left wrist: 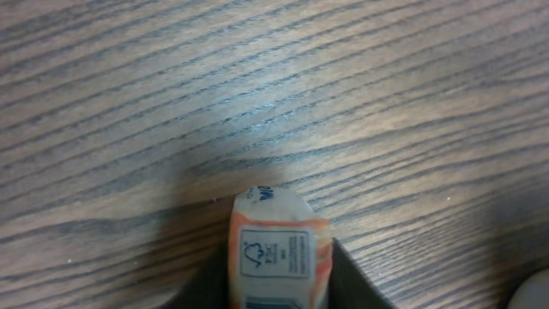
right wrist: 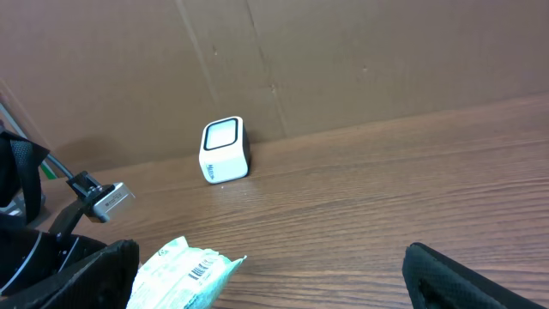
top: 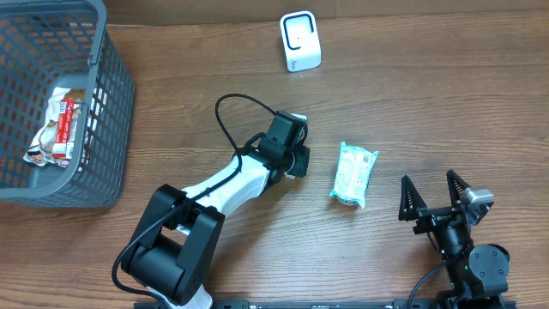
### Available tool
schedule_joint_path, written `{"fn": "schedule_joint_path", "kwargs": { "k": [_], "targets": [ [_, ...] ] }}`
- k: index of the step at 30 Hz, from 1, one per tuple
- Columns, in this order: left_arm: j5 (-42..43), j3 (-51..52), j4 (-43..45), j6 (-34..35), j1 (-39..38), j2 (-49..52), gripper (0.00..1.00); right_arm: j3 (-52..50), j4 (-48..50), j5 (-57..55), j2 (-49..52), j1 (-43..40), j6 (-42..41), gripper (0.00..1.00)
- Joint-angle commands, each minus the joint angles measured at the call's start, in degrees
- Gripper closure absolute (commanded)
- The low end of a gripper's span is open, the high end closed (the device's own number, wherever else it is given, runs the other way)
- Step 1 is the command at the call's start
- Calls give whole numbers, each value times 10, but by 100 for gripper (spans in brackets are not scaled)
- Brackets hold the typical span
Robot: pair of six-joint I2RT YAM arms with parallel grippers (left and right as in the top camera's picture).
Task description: Scan the item barcode
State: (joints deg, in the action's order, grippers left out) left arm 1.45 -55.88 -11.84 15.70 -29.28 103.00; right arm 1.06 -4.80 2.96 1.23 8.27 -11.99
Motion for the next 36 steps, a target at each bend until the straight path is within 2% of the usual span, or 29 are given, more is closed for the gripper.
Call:
{"fn": "schedule_joint_path", "kwargs": {
  "k": [1, 3, 4, 11, 17, 20, 25, 27, 36],
  "targets": [
    [-4, -13, 3, -3, -4, 7, 53, -6, 2, -3, -1, -3, 0, 0],
    [-4, -14, 3, -3, -3, 7, 32, -6, 2, -3, -1, -3, 0, 0],
    [-4, -16, 3, -3, -3, 7, 27, -6, 2, -3, -1, -3, 0, 0],
    [-5, -73, -36, -3, 7, -17, 26, -6, 2, -3, -1, -3, 0, 0],
    [-6, -179, -148, 1, 45, -47, 25, -6, 2, -3, -1, -3, 0, 0],
    [-16, -220, -214, 41, 73, -49, 24, -6, 2, -3, -1, -3, 0, 0],
    [-21, -231, -278, 69, 131, -49, 17, -6, 2, -3, -1, -3, 0, 0],
    [-21, -230, -302, 68, 158, -49, 0, -6, 2, -3, -1, -3, 0, 0],
    [-21, -230, -336, 68, 228, -49, 0, -6, 10, -3, -1, -3, 0, 0]
  ]
}}
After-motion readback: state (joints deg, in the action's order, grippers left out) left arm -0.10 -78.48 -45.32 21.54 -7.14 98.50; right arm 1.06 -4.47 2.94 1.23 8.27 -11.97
